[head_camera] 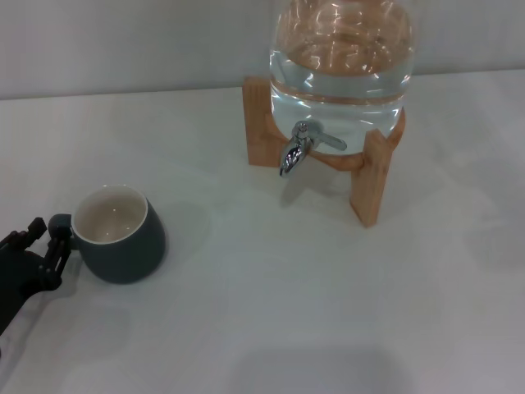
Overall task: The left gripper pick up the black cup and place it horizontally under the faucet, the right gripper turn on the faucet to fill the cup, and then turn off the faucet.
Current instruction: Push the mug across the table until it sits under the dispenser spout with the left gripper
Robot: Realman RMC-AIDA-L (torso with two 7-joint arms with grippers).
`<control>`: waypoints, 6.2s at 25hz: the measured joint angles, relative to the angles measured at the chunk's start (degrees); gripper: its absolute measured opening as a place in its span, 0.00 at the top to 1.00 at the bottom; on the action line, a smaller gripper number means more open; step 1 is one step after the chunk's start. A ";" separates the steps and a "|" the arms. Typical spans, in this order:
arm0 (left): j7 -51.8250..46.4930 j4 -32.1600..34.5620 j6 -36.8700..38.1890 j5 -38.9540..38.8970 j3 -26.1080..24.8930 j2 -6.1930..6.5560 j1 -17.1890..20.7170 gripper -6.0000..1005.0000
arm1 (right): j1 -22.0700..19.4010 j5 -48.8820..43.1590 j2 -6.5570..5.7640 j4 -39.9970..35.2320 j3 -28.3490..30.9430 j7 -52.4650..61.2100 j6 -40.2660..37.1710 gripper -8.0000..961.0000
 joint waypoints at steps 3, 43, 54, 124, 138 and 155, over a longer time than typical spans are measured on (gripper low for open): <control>0.00 0.00 0.01 0.12 0.00 0.00 -0.02 0.47 | -0.06 0.00 0.00 0.00 0.00 0.00 -0.02 0.12; -0.67 -0.76 -0.17 3.95 0.07 -0.16 -7.54 0.87 | 0.63 -0.41 0.46 0.71 -0.43 -0.71 -1.20 0.12; -0.75 -3.13 -0.97 7.68 0.09 -0.19 -8.56 0.87 | 1.20 -0.53 0.66 0.71 -0.78 -0.71 -1.19 0.12; -8.04 -9.26 11.79 17.44 -0.61 -0.37 -21.84 0.87 | 1.05 -0.08 0.52 2.64 -0.48 -1.42 0.57 0.12; -8.12 -8.95 11.82 17.29 -1.41 -0.24 -21.75 0.87 | 0.79 -0.10 0.53 2.54 -0.33 -1.41 0.57 0.12; -8.15 -8.88 14.10 17.29 -1.41 -0.35 -21.67 0.87 | 1.22 -0.10 0.26 2.62 -0.33 -1.41 0.57 0.12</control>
